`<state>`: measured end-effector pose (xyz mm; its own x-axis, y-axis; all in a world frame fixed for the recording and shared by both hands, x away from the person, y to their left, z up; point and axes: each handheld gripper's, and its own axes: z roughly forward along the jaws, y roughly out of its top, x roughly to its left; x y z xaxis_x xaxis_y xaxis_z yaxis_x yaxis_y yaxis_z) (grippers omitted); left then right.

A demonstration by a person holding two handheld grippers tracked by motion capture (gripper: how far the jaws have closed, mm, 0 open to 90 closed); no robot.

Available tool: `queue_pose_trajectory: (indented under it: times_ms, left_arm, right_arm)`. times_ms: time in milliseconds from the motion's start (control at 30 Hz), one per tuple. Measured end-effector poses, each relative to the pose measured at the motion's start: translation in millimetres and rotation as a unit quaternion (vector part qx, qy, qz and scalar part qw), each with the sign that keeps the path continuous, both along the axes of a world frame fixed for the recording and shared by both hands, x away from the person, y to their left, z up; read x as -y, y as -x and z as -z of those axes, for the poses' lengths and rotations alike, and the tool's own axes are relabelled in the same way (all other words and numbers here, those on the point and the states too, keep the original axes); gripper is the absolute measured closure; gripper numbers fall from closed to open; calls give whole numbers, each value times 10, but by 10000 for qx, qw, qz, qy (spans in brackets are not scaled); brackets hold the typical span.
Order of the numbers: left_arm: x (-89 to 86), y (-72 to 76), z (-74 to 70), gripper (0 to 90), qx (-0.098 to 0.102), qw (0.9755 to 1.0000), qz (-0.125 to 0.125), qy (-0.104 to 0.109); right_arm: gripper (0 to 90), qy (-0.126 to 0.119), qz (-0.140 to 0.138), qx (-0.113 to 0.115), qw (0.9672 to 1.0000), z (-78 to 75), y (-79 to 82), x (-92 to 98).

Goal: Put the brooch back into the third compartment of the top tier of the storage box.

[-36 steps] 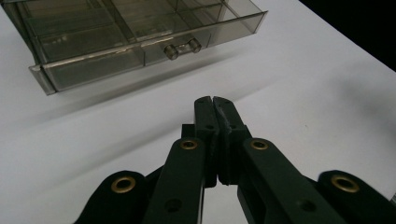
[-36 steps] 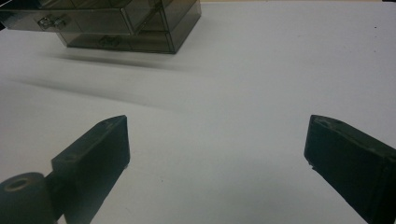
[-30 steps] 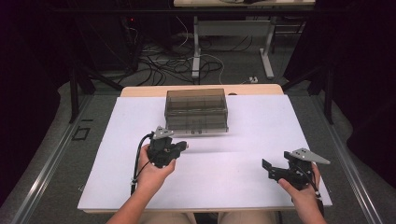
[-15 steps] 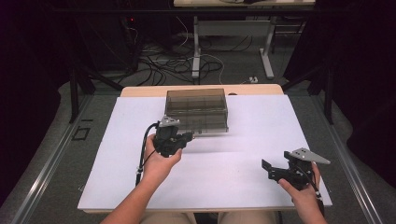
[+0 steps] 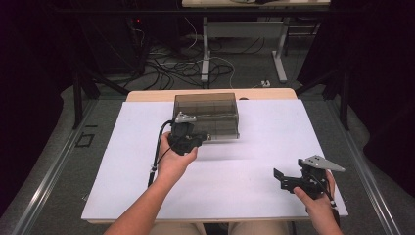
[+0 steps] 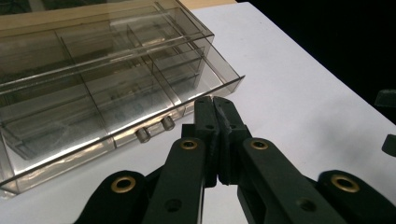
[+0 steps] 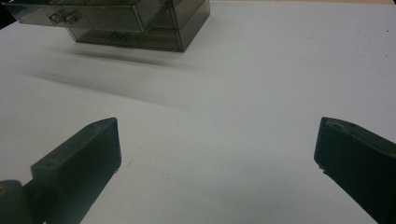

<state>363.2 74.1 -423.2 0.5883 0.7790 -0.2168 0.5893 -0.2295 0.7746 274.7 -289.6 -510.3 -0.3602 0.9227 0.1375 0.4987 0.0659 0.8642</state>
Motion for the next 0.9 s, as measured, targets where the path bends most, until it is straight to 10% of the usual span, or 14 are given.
queue_pose_trajectory:
  times_ms: [900]
  left_arm:
    - [268, -301, -84, 900, -90, 9997, -168, 155]
  right_arm:
    - [0, 111, -131, -79, 9998, 45, -8, 9]
